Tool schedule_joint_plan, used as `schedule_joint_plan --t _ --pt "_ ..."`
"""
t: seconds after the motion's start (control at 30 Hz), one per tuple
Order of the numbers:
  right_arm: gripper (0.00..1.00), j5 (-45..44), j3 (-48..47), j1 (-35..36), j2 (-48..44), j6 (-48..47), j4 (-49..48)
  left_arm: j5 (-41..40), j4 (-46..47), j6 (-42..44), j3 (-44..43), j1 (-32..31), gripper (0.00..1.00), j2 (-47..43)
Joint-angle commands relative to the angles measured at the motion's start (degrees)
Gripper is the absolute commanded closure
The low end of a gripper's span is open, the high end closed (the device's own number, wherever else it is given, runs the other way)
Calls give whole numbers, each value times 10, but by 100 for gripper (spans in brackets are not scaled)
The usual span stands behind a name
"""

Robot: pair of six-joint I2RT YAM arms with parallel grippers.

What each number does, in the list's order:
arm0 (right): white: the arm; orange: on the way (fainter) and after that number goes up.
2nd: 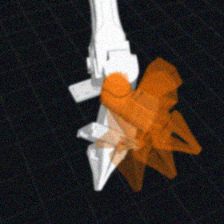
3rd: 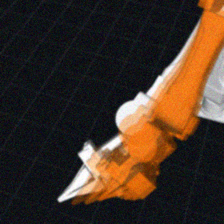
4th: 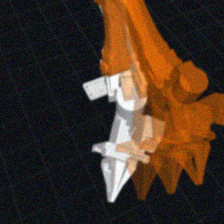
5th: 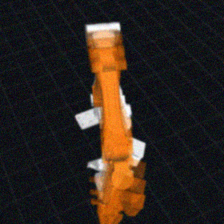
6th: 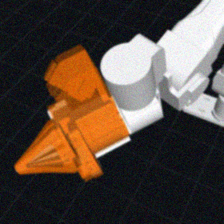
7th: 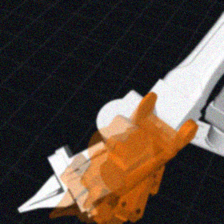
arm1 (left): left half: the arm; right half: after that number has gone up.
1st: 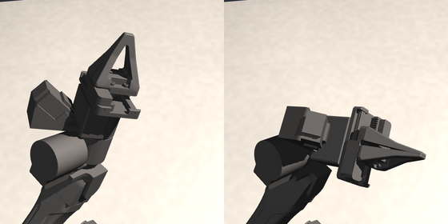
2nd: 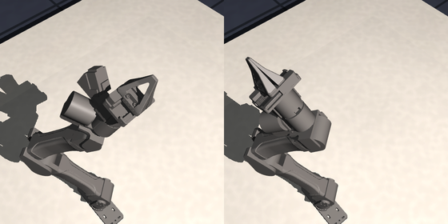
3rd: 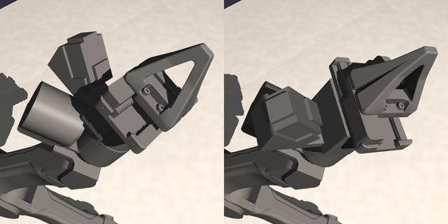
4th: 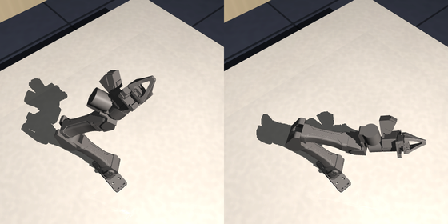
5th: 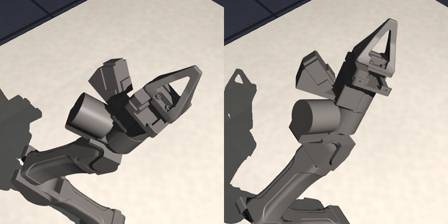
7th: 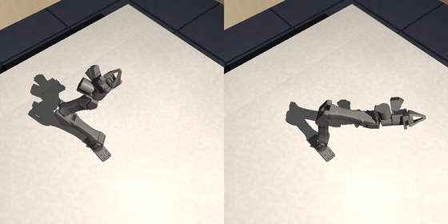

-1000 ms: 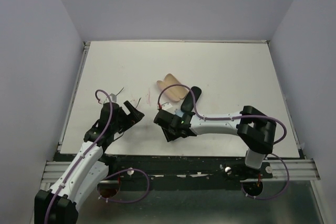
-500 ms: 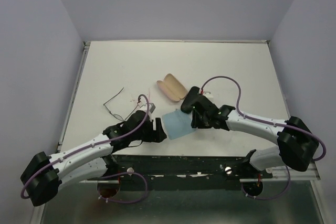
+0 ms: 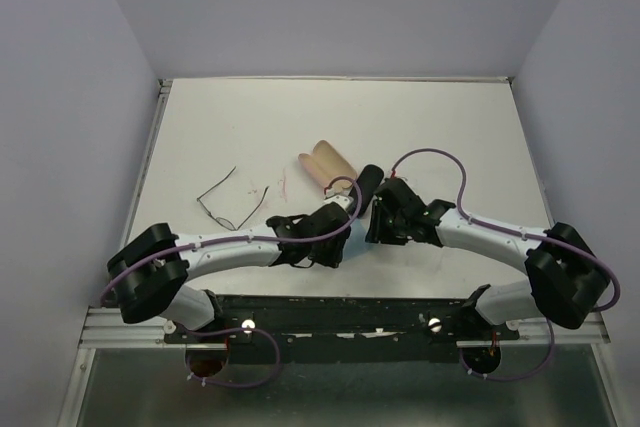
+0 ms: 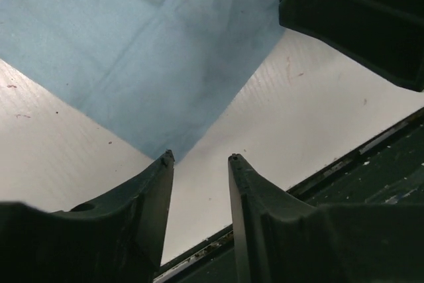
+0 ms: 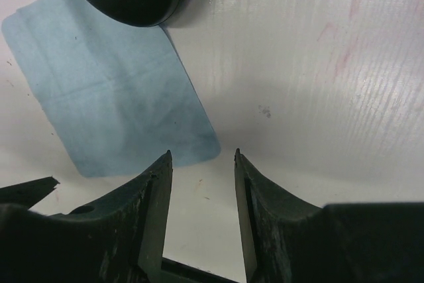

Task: Organize the sunglasses
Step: Pick up the corner of the glasses cleaning cloth from the center of the board.

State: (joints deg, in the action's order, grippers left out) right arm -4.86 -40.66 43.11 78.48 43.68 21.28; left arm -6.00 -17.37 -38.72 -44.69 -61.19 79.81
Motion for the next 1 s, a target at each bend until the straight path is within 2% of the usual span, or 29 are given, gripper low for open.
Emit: schedule_joint_plan --t 0.0,0.27,0.4,0.57,0.6,0.73,0.87,0.97 --pt "50 29 15 -8 11 -17 -18 -29 -53 16 -18 -9 54 42" --pt "50 44 24 -22 7 -24 -22 -2 -57 21 -35 -17 54 98" --pt "50 44 27 -26 5 -26 -21 -23 -82 11 -45 -26 55 120" --pt "50 62 32 -26 5 -29 -25 -49 -114 1 -67 -29 63 150" --pt "50 64 31 -26 5 -29 -26 -54 -122 1 -73 -28 67 156" --pt "53 81 33 -26 3 -38 -30 -63 -134 0 -76 -29 74 149" --pt "56 106 28 -27 20 -53 -40 -60 -129 -4 -68 -31 89 134" --pt "60 107 20 -26 44 -52 -41 -48 -119 -5 -64 -31 96 132"
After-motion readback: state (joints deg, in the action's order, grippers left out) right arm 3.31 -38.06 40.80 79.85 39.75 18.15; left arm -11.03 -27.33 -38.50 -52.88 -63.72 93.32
